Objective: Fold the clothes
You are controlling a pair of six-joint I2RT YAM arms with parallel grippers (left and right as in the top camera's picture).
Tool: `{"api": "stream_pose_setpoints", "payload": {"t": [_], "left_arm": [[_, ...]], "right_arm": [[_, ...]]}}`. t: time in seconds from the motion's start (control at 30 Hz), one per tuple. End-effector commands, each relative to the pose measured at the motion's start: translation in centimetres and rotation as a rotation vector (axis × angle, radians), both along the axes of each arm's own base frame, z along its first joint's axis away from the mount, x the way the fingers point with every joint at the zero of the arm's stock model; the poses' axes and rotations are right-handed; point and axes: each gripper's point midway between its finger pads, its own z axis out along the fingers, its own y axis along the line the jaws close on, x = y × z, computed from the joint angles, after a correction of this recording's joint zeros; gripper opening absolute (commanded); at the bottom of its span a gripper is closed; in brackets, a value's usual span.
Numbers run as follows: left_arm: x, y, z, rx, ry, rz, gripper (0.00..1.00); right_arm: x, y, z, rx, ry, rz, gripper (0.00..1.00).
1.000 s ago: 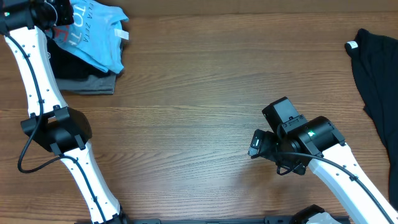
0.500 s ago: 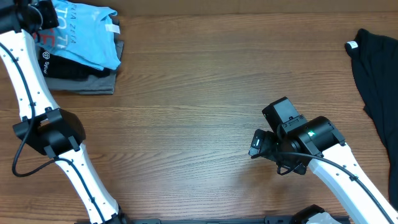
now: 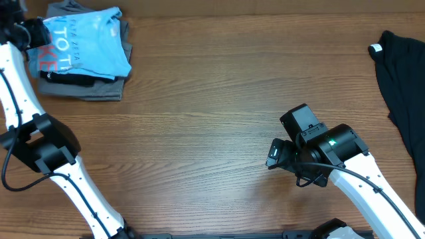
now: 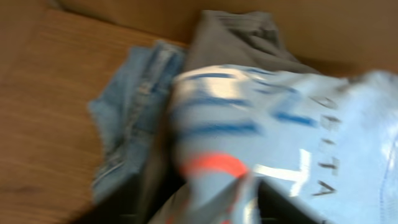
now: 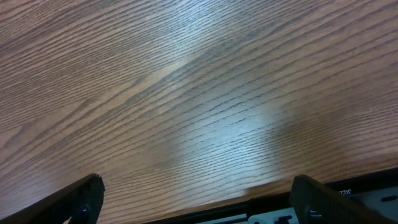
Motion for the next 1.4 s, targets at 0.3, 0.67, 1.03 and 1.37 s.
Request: {"api": "stream_pose_setpoints", "payload": {"t": [0.3, 0.67, 1.03, 1.37], "left_arm": [[0.5, -2.4, 3.4, -0.183, -0.116, -0.016, 0.78], [2.7, -3.9, 3.5, -0.091, -0.133, -0.014, 0.23], [2.4, -2.4, -5.5, -0.067, 0.049, 0.056, 0.23], [1.3, -2.3, -0.1, -0.084, -0.014, 0.153, 0.39]], "right_arm": [[0.5, 0.1, 0.8, 0.018, -0.036, -0.011, 1.00], [0.8, 0.3, 0.9, 0.026, -0.051, -0.012, 1.00], [0.8, 0.3, 0.9, 0.027, -0.048, -0.015, 1.00], [0.4, 0.2, 0.8, 0.024, -0.029, -0.014, 1.00]]}}
